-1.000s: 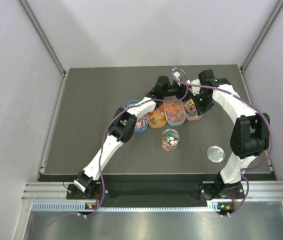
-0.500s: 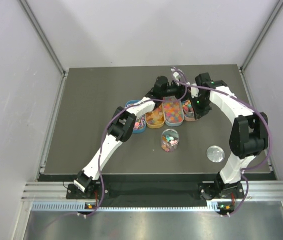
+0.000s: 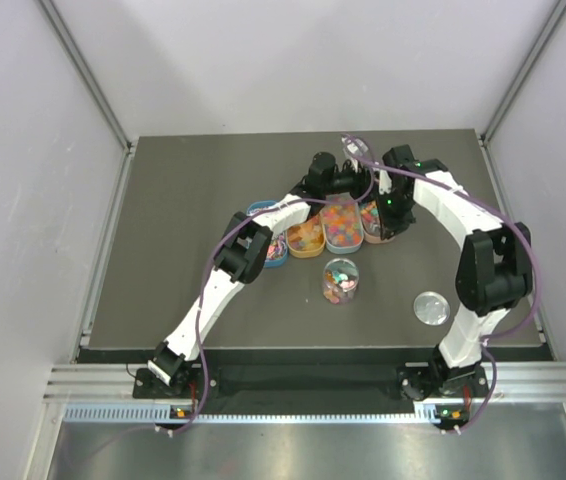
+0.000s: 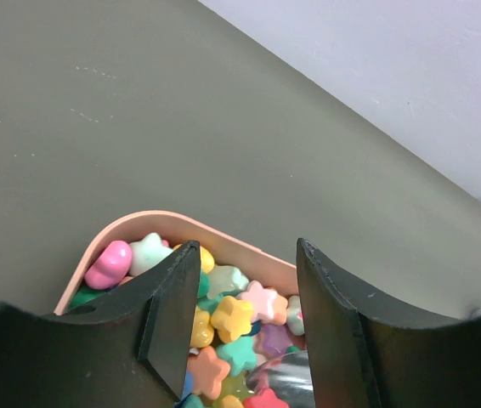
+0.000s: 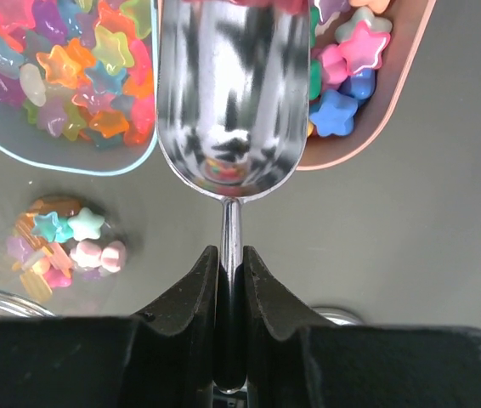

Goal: Pack the candies
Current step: Scoop the fake candies from the storage box.

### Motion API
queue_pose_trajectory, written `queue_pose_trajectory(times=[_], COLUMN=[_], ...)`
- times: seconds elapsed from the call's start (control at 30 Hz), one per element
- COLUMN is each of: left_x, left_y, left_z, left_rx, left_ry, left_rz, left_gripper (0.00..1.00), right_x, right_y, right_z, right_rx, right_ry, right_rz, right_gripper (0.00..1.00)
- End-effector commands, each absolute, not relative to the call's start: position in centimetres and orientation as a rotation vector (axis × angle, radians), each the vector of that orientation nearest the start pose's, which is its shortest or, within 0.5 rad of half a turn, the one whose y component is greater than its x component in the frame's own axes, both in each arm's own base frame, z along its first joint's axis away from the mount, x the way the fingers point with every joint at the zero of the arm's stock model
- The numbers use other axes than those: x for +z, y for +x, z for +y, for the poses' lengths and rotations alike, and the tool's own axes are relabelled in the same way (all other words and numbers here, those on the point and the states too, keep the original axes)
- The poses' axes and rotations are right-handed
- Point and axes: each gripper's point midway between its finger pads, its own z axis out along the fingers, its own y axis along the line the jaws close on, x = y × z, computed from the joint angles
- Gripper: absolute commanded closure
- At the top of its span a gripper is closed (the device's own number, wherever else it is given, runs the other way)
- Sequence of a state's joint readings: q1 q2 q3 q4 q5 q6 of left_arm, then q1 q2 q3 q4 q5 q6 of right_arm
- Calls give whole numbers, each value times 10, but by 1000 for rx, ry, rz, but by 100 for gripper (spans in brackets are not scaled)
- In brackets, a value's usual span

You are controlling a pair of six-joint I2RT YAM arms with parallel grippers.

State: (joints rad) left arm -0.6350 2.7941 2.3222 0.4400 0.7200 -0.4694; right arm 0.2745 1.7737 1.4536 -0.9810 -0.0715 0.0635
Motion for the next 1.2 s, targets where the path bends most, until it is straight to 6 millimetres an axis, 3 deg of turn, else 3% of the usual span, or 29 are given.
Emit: queue_pose_trajectory(times=[0.0, 0.17, 0.27, 0.6, 0.8, 0.9, 1.03, 1.17], left_x=[172, 177, 176, 178, 179, 178, 175, 172], left_y=[484, 479, 476, 471, 468, 469, 467, 465], left_z=[-524, -524, -524, -520, -521, -521, -522, -523], left_rx=[-1403, -1431, -1443, -1493, -1509, -1506, -1517, -1523], left_ry=[789, 791, 795, 786, 787, 783, 785, 790], left_rz=[1464, 1443, 1449, 1420, 1418, 1419, 1428, 1436], left_gripper=[46, 47, 49, 52, 53, 54, 54, 56], right_x=[100, 101, 103, 71, 69, 72, 63, 71], right_y=[346, 376, 383, 356, 400, 409, 398, 392], right_z=[133, 118, 113, 122, 133, 139, 137, 136], right_rx=[230, 80, 23, 48, 33, 49, 59, 63], right_ry=[-433, -535, -543, -564, -582, -587, -588, -584], right_rz=[2837, 2780, 2763, 2827, 2760, 2732, 2739, 2703], right_gripper=[100, 100, 100, 100, 100, 100, 100, 100])
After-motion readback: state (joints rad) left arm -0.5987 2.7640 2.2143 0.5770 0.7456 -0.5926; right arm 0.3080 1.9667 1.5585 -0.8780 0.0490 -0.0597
